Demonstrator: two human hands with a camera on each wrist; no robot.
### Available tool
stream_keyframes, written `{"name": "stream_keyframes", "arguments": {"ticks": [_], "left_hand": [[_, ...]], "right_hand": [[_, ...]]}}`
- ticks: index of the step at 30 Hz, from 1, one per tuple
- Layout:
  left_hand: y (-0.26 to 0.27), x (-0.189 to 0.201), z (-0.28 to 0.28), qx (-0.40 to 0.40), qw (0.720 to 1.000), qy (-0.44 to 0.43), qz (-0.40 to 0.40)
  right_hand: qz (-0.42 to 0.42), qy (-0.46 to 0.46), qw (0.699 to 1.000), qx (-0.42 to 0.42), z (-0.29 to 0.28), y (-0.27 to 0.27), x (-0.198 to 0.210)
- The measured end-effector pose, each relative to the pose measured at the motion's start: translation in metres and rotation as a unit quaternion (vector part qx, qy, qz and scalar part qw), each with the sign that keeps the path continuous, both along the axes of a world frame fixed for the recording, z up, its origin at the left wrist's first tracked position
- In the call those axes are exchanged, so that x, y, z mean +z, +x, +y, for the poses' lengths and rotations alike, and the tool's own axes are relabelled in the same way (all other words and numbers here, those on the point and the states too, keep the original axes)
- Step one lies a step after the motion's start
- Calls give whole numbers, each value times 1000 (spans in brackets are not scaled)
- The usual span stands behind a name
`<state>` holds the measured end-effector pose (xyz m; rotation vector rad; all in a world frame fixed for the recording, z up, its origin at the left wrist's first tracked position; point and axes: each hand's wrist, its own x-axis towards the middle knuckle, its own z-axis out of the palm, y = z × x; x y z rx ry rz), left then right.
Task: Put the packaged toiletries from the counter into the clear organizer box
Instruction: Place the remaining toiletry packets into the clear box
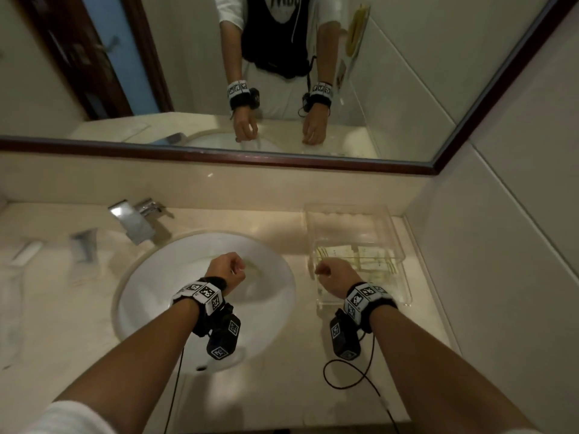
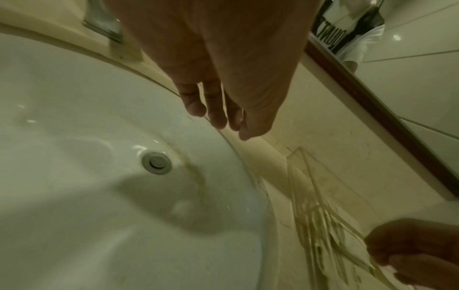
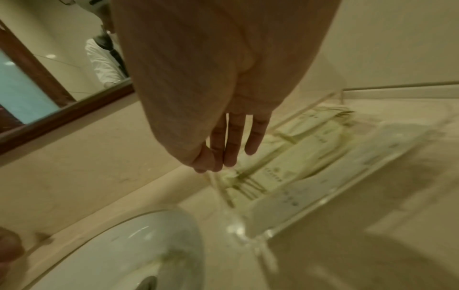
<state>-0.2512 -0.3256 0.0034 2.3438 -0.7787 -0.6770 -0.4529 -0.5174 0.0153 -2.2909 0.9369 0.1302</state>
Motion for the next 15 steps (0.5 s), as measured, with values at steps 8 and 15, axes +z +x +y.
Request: {"name": "stream_keyframes", "arguments": {"ticks": [8,15], "left_hand": [[58,7,84,51,998,1,-22],[108,11,173,129,991,-20,-5]], "right_hand": [[-24,0,995,101,69,93,25],[2,-17,981,193,131,177,34]]}}
